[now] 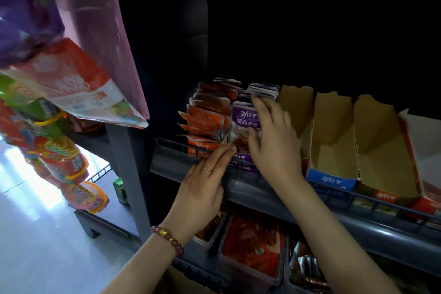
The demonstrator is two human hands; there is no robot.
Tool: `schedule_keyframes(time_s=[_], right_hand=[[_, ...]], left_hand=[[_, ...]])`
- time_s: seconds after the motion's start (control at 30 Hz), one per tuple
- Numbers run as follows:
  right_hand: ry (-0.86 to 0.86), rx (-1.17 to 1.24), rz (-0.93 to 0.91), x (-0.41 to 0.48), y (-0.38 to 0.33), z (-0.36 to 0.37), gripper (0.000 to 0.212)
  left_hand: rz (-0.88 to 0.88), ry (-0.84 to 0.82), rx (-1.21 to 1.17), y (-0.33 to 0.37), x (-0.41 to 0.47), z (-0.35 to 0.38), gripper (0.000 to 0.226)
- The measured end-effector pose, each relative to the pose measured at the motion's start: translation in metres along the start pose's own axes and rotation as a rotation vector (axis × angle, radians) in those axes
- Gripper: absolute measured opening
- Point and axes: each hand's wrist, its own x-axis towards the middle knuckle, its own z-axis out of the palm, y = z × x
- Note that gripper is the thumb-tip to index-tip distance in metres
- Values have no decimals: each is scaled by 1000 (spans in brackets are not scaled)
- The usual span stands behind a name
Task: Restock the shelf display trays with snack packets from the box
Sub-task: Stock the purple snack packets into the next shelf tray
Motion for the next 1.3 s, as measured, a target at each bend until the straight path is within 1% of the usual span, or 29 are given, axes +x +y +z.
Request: schedule_keyframes(time_s=[0.1, 0.3, 0.4, 0.47, 0.57, 0.63, 0.77, 0.93, 1.03, 1.2, 1.3], right_hand=[[24, -56, 17, -2, -1, 0, 56], [74, -96, 101, -5, -5, 7, 51], [76, -135, 132, -4, -5, 10, 48], [77, -82, 149, -2, -6, 10, 47], [80, 119, 170, 2, -10, 10, 47], [88, 195, 185, 3, -13, 9, 48], [66, 127, 229, 3, -12, 8, 51], [8, 48, 159, 2, -11, 11, 56], [-28, -10, 160, 5, -10, 10, 61], [-50, 100, 94, 9, -6, 9, 62], [-24, 142, 126, -1, -9, 10, 65]], left_hand=[[2, 0, 10, 1, -1, 0, 85], [2, -1, 35, 2, 1, -2, 71], [0, -16, 48, 2, 0, -1, 70], [-3, -23, 56, 0, 0, -1, 71], [-6, -31, 60, 0, 0, -1, 72], [-6, -31, 56, 0, 0, -1, 72], [4, -25, 51, 0, 0, -1, 73], [-3, -20, 54, 2, 0, -1, 73], [-4, -20, 65, 2, 0, -1, 73], [-16, -17, 73, 3, 0, 0, 72], [-14, -20, 78, 2, 0, -1, 73]])
